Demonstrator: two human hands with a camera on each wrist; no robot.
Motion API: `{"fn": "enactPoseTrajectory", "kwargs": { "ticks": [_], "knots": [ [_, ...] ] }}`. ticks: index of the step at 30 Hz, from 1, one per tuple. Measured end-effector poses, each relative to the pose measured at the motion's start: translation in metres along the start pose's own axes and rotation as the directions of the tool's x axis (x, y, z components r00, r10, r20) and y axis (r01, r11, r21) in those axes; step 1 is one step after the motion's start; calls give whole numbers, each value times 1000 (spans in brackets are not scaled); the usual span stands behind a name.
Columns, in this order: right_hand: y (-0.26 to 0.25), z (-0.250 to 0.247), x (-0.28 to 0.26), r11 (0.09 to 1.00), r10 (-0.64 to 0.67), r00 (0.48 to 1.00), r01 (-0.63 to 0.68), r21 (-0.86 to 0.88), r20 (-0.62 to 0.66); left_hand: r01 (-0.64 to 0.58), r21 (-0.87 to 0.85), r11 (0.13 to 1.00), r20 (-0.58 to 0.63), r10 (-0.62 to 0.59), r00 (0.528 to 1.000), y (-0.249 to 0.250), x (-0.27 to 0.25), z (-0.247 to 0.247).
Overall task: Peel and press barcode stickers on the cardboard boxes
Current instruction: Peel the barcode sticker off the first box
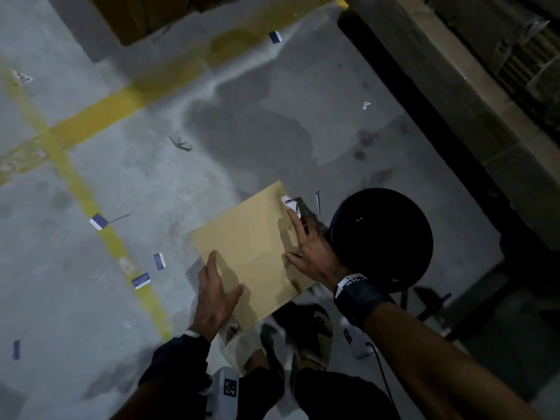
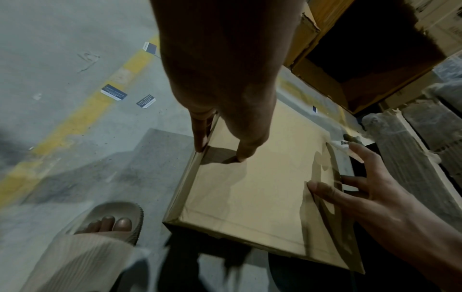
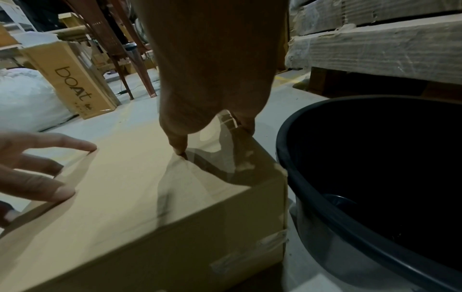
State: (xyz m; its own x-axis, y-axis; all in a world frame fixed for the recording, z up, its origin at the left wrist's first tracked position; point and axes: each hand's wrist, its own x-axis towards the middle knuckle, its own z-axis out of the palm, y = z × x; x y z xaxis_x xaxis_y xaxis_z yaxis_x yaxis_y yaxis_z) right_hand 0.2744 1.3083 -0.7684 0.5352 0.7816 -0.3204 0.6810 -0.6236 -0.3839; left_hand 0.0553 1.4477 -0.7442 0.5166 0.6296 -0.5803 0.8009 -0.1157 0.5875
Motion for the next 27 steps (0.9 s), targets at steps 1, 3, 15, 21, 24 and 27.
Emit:
{"fn": "enactPoseTrajectory", "kwargs": {
  "ticks": [1,3,15,21,24,27],
  "knots": [
    [0,-1,-1,1000,-3,1000,4,-5,9,10,3,1000,12,-10,1000,1,0,-1],
    [-1,-5,-5,1000,-3,1000,3,10,22,22,25,999,44,-23,999,4,0,-4],
    [-2,-76,-78,979,151,960,-112,170,-236,61,221,973,61,-76,995,61,-34,-19],
    [35,-97,-108,871,338,886,-167,462,-316,-2,245,970,132,-32,991,95,-49,-8],
    [56,-111,-116,700,568,812,-389,599,-136,-52,242,969,163,13,986,121,-53,5],
    [70,-115,-117,468,732,681,-537,702,33,-118,246,962,202,68,977,142,-50,19]
  ]
}}
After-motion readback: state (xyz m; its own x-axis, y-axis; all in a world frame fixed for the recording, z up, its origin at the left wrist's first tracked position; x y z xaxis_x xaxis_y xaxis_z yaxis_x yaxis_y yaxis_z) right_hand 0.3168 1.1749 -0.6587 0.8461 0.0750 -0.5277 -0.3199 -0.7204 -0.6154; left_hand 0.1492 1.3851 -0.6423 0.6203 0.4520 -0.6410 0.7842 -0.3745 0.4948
